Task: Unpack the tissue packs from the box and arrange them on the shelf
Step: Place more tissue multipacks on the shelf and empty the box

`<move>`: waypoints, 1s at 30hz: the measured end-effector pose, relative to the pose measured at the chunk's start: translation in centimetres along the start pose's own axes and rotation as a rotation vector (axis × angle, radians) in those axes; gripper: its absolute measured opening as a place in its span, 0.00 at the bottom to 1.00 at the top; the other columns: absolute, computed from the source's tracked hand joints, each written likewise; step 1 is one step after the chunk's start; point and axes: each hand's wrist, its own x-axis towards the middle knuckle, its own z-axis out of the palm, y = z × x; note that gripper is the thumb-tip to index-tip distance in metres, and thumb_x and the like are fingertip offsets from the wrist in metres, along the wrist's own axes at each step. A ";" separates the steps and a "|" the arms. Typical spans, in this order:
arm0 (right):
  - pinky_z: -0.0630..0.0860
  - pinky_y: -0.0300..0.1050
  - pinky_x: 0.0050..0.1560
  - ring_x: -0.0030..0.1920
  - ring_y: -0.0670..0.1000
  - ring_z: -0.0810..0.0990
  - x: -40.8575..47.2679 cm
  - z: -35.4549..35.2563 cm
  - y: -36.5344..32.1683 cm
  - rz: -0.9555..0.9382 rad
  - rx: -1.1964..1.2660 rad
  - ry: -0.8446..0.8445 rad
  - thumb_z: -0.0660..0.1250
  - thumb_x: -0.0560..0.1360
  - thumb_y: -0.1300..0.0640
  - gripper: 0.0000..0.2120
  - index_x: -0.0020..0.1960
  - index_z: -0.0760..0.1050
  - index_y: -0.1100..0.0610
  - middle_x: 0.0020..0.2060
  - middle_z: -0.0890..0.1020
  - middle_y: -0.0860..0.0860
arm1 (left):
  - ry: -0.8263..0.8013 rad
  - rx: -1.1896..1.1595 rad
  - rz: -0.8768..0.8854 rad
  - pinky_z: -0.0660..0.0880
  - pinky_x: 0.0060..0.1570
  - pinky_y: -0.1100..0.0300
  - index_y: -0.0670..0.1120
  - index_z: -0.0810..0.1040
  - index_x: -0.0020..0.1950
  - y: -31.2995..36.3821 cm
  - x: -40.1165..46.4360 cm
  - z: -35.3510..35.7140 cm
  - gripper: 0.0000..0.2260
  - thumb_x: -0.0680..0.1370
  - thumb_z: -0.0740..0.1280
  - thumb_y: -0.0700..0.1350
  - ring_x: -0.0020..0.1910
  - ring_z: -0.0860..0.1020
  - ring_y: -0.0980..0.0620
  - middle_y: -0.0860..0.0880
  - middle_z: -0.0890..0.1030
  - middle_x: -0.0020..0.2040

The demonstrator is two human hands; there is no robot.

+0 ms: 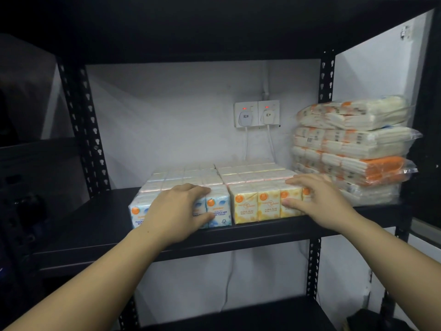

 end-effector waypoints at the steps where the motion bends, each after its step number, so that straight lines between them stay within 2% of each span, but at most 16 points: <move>1: 0.64 0.48 0.70 0.71 0.49 0.66 0.0 0.1 -0.1 -0.005 0.004 0.003 0.76 0.70 0.39 0.26 0.66 0.79 0.44 0.63 0.75 0.40 | 0.000 0.000 0.001 0.75 0.63 0.52 0.59 0.71 0.75 -0.1 0.0 0.0 0.29 0.76 0.69 0.66 0.67 0.75 0.51 0.57 0.76 0.71; 5: 0.64 0.48 0.69 0.72 0.49 0.66 -0.1 0.3 -0.2 -0.008 0.006 0.001 0.74 0.69 0.35 0.28 0.66 0.78 0.43 0.62 0.73 0.38 | -0.014 -0.010 -0.009 0.76 0.63 0.51 0.60 0.71 0.75 -0.2 0.0 0.0 0.29 0.76 0.68 0.67 0.66 0.76 0.52 0.58 0.76 0.71; 9: 0.65 0.55 0.72 0.73 0.50 0.64 -0.1 -0.3 -0.8 -0.001 -0.142 -0.038 0.63 0.63 0.19 0.40 0.68 0.76 0.40 0.67 0.75 0.41 | -0.019 0.007 0.004 0.74 0.66 0.51 0.60 0.70 0.76 -0.1 0.1 -0.1 0.30 0.75 0.68 0.67 0.68 0.75 0.51 0.56 0.75 0.72; 11: 0.61 0.58 0.74 0.74 0.50 0.62 0.0 -0.3 -1.9 -0.045 -0.270 -0.039 0.58 0.62 0.16 0.45 0.71 0.73 0.39 0.70 0.73 0.41 | -0.009 0.063 0.020 0.70 0.71 0.50 0.59 0.70 0.76 -0.4 -0.1 -0.4 0.33 0.74 0.67 0.71 0.70 0.73 0.50 0.55 0.75 0.73; 15: 0.56 0.58 0.79 0.79 0.50 0.58 0.6 0.8 -4.6 -0.138 -0.332 -0.156 0.56 0.63 0.16 0.49 0.79 0.62 0.38 0.79 0.64 0.43 | -0.060 0.252 -0.026 0.62 0.77 0.45 0.62 0.61 0.80 -2.0 -0.3 -1.1 0.42 0.70 0.54 0.81 0.76 0.68 0.47 0.51 0.70 0.77; 20: 0.50 0.61 0.80 0.82 0.53 0.52 1.9 1.9 -6.3 -0.187 -0.490 -0.272 0.53 0.64 0.15 0.51 0.82 0.51 0.37 0.83 0.54 0.45 | -0.151 0.277 -0.035 0.65 0.74 0.46 0.63 0.56 0.81 -3.0 0.1 -0.8 0.44 0.69 0.50 0.83 0.75 0.69 0.47 0.51 0.70 0.76; 24: 0.50 0.59 0.81 0.82 0.52 0.53 2.9 1.8 -6.7 -0.246 -0.562 -0.330 0.50 0.65 0.14 0.51 0.82 0.48 0.36 0.83 0.54 0.46 | -0.196 0.248 -0.023 0.70 0.71 0.46 0.63 0.55 0.81 -3.7 0.6 -0.5 0.46 0.68 0.48 0.84 0.72 0.72 0.48 0.53 0.73 0.73; 27: 0.55 0.52 0.79 0.82 0.50 0.56 3.2 1.9 -6.6 -0.237 -0.505 -0.369 0.53 0.66 0.16 0.51 0.82 0.49 0.37 0.83 0.56 0.46 | -0.197 0.233 -0.013 0.73 0.67 0.47 0.63 0.56 0.81 -4.0 0.9 -0.2 0.47 0.67 0.47 0.84 0.68 0.74 0.50 0.55 0.75 0.70; 30: 0.60 0.51 0.77 0.81 0.49 0.59 3.4 2.2 -6.6 -0.229 -0.484 -0.359 0.54 0.65 0.16 0.50 0.82 0.51 0.37 0.82 0.58 0.44 | -0.191 0.220 -0.002 0.75 0.65 0.48 0.63 0.57 0.81 -4.4 1.3 0.1 0.47 0.67 0.47 0.85 0.67 0.76 0.51 0.57 0.76 0.69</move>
